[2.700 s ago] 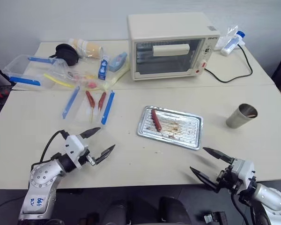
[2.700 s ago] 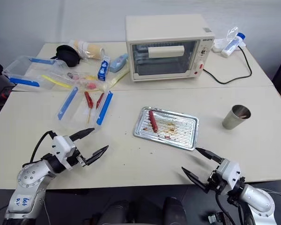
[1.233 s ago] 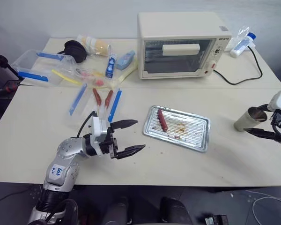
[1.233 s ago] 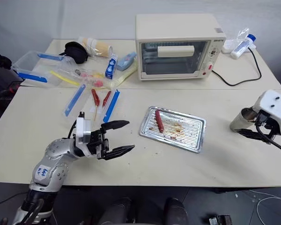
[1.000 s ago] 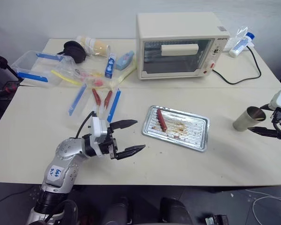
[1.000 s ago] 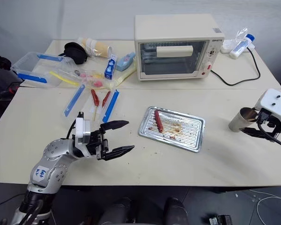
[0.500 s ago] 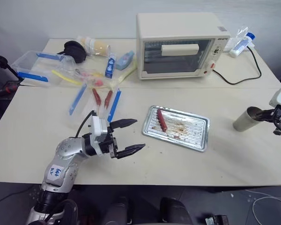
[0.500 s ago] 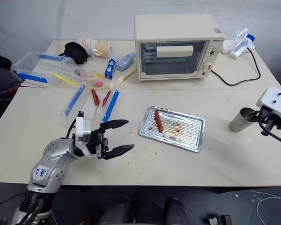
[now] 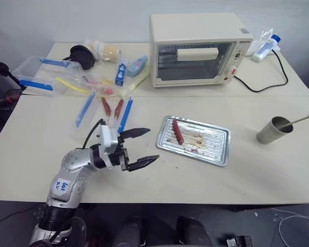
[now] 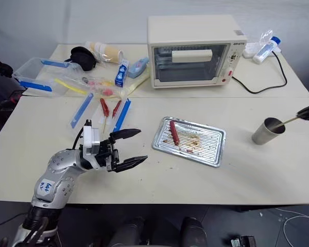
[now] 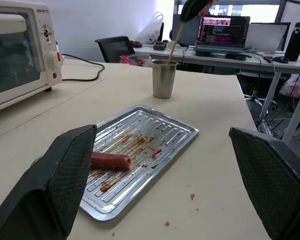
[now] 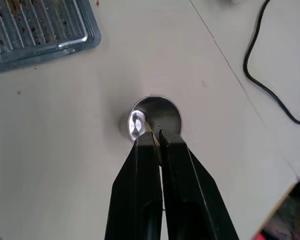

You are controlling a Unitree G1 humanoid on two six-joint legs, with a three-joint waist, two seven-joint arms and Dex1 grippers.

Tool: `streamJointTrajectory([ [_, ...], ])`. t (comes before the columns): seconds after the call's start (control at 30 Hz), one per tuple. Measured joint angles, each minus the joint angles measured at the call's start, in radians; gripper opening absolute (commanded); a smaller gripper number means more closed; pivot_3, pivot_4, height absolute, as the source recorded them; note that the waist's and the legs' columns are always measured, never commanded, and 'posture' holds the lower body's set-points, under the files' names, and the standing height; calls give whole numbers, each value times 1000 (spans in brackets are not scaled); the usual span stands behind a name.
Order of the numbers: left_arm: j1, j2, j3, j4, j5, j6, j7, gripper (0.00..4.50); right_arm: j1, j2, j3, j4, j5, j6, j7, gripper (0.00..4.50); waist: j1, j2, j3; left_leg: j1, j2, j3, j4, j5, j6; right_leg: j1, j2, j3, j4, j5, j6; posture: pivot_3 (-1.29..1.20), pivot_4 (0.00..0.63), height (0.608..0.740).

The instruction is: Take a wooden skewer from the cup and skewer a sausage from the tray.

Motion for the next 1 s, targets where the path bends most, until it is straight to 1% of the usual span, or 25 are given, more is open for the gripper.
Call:
streamJointTrajectory([
  [0.13,-26,2,4,26,0,0,-12,4500,-99,-8,-27,-30,118,127,34,30,-4,0,0,0,0,0,0,-1,-1,0,-1,3,-3,0,0,0,150,740],
  [0.23,-38,-9,5,37,-2,5,-9,4500,-152,54,-65,-97,272,295,31,30,-7,-1,0,0,3,-2,0,-1,-2,0,-2,6,-3,0,-2,0,150,740],
  [0.3,-66,-27,5,40,-6,12,-5,4500,-159,165,-84,-170,391,408,4,30,-6,-4,-1,-1,4,-2,0,-2,-3,1,-1,6,-3,1,-2,0,150,740],
  [0.37,-86,-48,-1,40,-7,11,-4,4500,-142,300,-85,-244,485,488,-51,30,-4,-5,-1,-1,3,-2,1,-1,-3,1,1,4,-2,1,-3,0,150,740],
  [0.47,-108,-74,-13,67,20,-6,13,4500,-141,493,-85,-313,613,577,-174,30,3,-4,-1,-1,1,0,0,-1,-2,-1,2,-1,0,1,-2,0,150,740],
  [0.6,-131,-98,-13,72,9,6,18,4500,-177,631,-94,-402,731,625,-338,30,10,-4,0,-2,0,-1,1,0,0,-1,1,-2,0,1,-2,0,150,740],
  [0.67,-150,-119,-10,64,-22,35,26,4500,-178,669,-96,-442,784,641,-400,30,14,-4,0,-3,-1,-2,1,0,0,0,0,-3,0,1,-2,0,150,740],
  [0.83,-179,-143,-10,59,-57,66,32,4500,-156,708,-96,-478,858,662,-491,30,8,-4,-1,-3,-2,-2,1,1,1,0,0,-3,0,2,0,0,150,740],
  [0.93,-179,-171,-31,57,-61,70,28,4500,-141,760,-84,-506,870,647,-539,30,7,-4,-1,-3,-2,-2,1,1,1,0,1,-3,0,2,0,0,150,740],
  [1.0,-179,-182,-46,46,-65,78,23,4500,-127,767,-66,-510,873,643,-553,30,6,-4,-1,-3,-2,-1,1,1,1,0,1,-3,0,2,0,0,150,740],
])
